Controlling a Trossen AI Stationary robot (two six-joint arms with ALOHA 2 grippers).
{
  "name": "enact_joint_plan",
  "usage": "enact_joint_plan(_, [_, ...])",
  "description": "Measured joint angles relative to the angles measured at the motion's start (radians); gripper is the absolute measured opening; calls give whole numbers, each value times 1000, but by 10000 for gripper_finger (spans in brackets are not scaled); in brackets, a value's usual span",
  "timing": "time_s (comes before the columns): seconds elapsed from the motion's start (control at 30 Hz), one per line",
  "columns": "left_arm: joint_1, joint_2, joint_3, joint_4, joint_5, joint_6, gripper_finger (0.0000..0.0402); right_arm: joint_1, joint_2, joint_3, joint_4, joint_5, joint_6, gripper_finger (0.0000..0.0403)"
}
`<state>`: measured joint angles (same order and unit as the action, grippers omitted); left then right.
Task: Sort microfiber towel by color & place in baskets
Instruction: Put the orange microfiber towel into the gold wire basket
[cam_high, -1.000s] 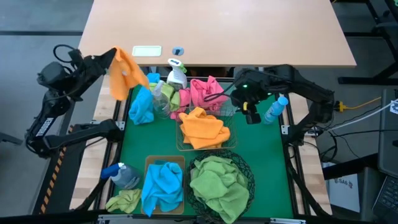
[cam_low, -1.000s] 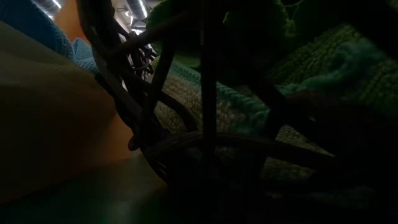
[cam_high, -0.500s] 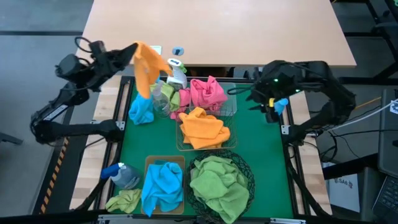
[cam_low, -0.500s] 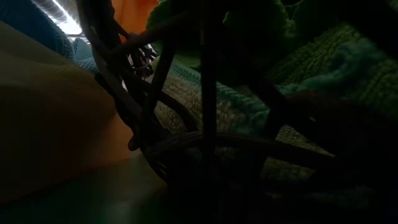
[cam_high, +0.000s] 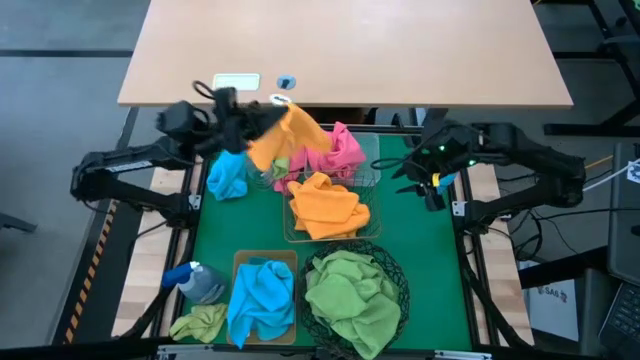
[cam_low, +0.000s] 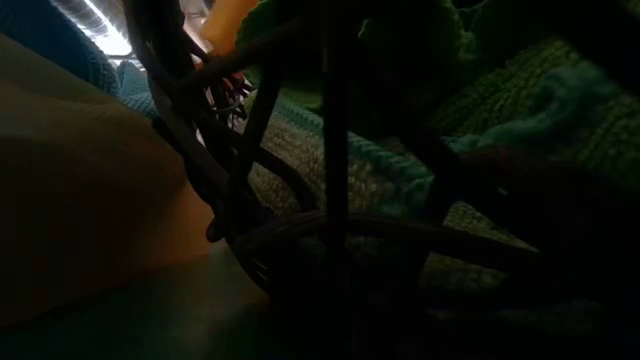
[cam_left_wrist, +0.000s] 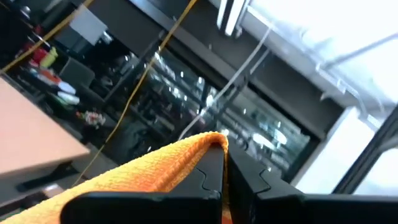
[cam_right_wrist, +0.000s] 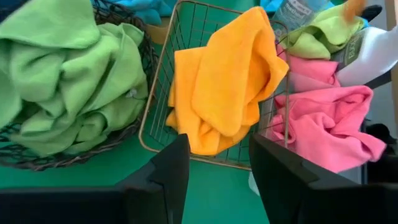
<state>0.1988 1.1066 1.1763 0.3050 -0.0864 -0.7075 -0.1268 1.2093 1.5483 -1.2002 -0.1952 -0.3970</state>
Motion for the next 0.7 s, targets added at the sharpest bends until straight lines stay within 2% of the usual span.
enact_joint_plan(0.17, [-60,56,0,6,-1,38,0,0,-57,-209,163,0,24,163])
enact_joint_plan(0.4, [-159,140,0,51,-5,37,0,0,-59,-425,388,12,27,163])
enact_joint_plan(0.53, [-202,190,0,143,-5,38,0,0,-58,-518,515,50,30,163])
enact_joint_plan(0.7, [-228,230,0,167,-16,38,0,0,-58,-571,605,72,59,163])
